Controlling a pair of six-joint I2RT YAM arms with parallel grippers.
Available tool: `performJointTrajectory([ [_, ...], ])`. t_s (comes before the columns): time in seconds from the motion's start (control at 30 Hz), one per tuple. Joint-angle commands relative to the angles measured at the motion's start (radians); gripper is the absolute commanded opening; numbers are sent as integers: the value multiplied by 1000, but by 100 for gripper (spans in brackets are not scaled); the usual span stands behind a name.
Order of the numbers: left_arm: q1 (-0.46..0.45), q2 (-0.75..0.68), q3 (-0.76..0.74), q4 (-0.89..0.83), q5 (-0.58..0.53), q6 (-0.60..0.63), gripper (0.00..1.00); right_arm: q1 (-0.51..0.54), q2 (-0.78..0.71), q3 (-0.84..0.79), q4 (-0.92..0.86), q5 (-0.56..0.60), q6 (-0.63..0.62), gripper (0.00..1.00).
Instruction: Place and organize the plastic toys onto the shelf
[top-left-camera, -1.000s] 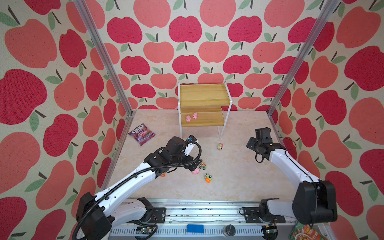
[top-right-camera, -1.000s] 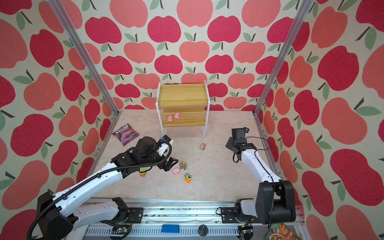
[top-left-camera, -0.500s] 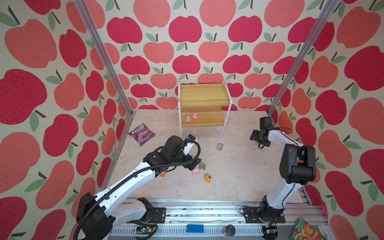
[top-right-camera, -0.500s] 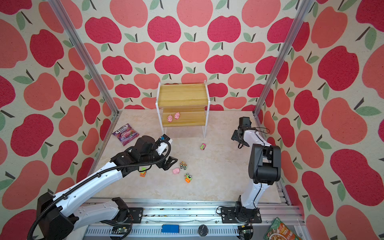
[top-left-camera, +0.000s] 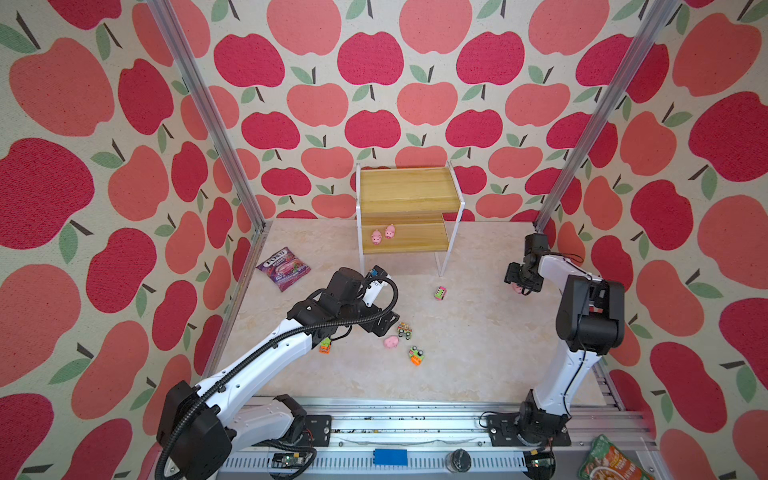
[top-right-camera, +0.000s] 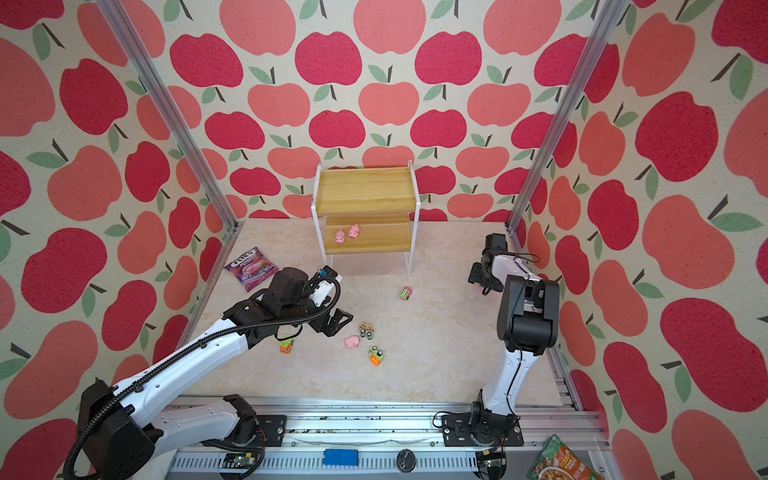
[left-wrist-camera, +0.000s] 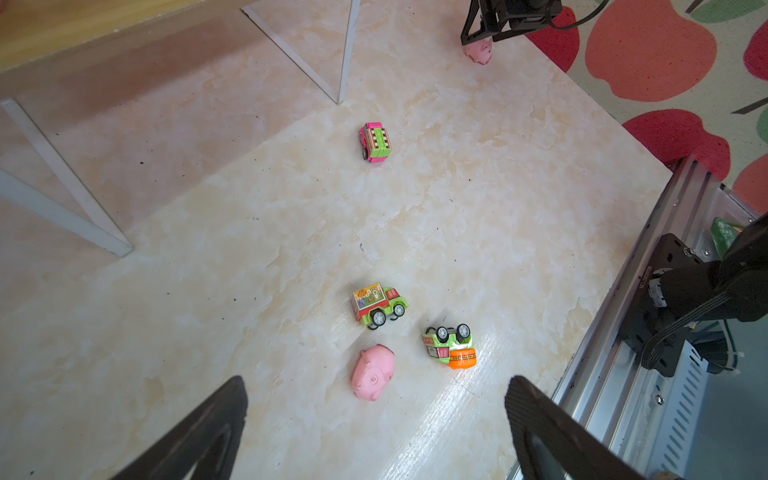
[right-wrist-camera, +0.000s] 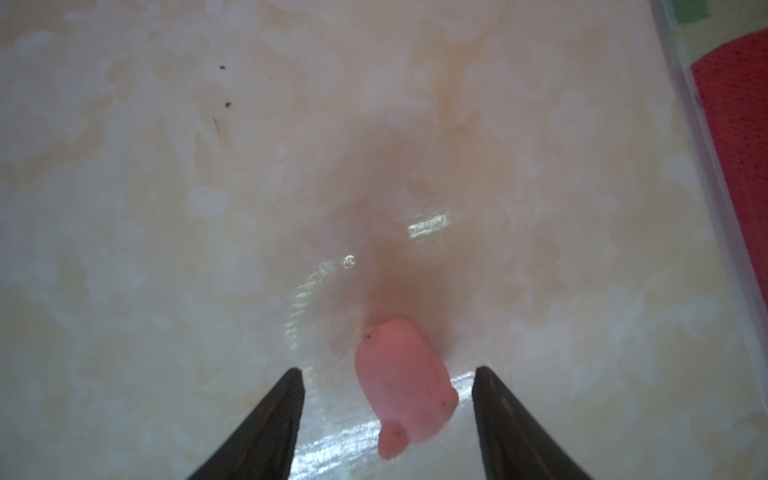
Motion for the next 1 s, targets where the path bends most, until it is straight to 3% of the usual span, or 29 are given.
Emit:
performJointTrajectory([
  [0.0,17,8,17,15,26,0,99,-9,32,24,-28,-47,-57,63],
  [0.07,22,10,18,17,32,-4,99,-10,35,17,-14,-58,-70,61],
  [0.33,36,24,17,28,62,-24,99,-7,-1,-6,17,-89,-86,33],
  [0.5,44,31,20,25,61,-24,99,30,-83,-34,-13,-86,-70,25],
  [0.8,96,34,25,18,45,-23,99,287,-331,-229,-63,-29,-18,24],
  [0.97,119,47,28,17,46,-24,99,390,-381,-338,9,-116,60,25],
])
